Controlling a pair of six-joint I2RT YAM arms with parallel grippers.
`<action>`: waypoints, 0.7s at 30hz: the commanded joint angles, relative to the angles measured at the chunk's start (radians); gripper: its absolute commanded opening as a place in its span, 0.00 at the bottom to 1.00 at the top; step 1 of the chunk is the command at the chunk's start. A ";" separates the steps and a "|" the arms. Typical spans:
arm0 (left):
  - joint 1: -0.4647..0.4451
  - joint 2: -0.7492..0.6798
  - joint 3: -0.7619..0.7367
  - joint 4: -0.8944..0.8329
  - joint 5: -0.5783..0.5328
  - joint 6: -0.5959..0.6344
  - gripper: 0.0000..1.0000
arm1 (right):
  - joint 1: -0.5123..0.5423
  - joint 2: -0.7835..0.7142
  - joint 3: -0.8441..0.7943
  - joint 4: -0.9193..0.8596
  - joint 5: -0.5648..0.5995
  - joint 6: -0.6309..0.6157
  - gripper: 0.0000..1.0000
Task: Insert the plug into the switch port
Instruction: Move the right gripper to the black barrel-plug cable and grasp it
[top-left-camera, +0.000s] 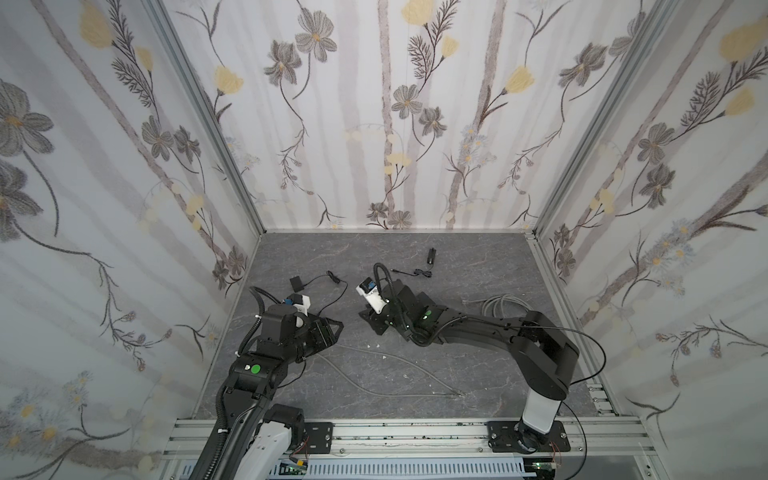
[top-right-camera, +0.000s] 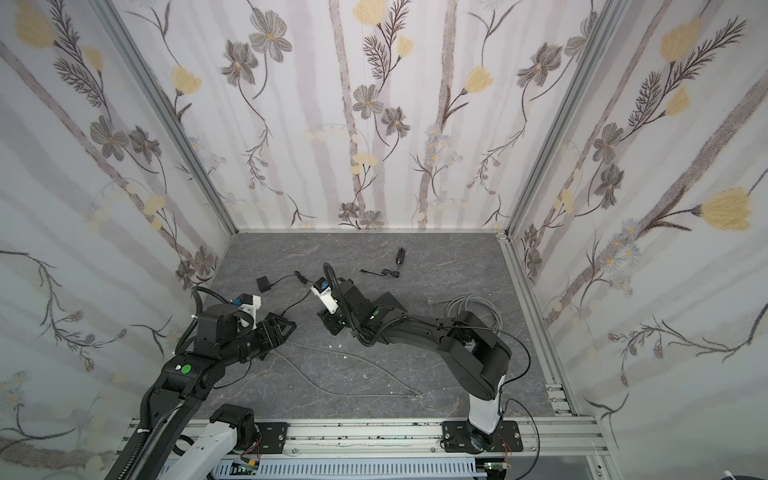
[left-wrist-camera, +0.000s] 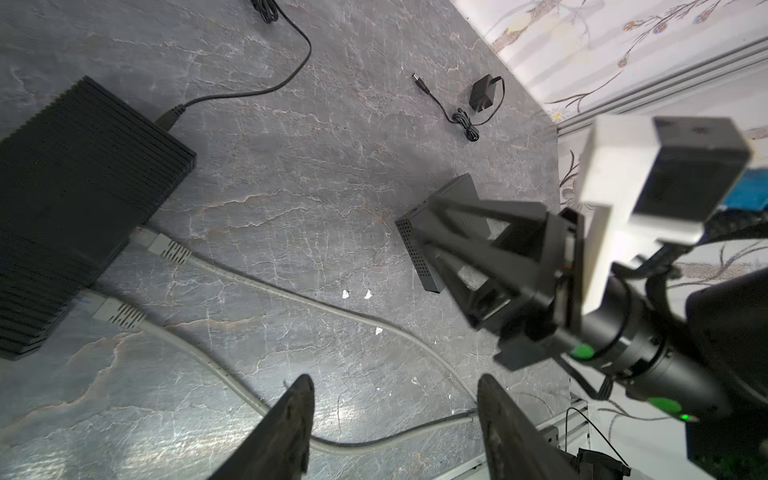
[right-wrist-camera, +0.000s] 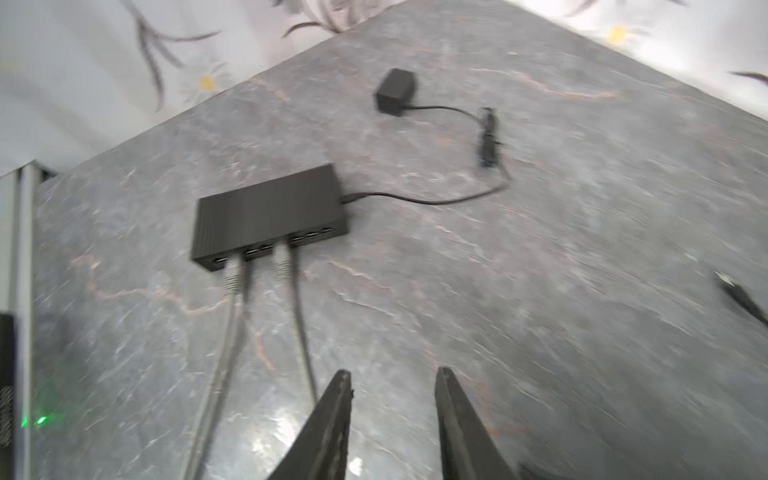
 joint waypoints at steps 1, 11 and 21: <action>0.001 0.064 0.006 0.119 0.092 0.014 0.66 | -0.121 -0.039 -0.019 -0.002 -0.011 0.159 0.34; 0.007 0.288 0.302 -0.013 0.064 0.279 0.78 | -0.275 0.313 0.561 -0.451 -0.006 -0.164 0.35; 0.173 0.380 0.261 0.102 0.168 0.253 0.76 | -0.312 0.586 0.982 -0.653 0.149 -0.412 0.41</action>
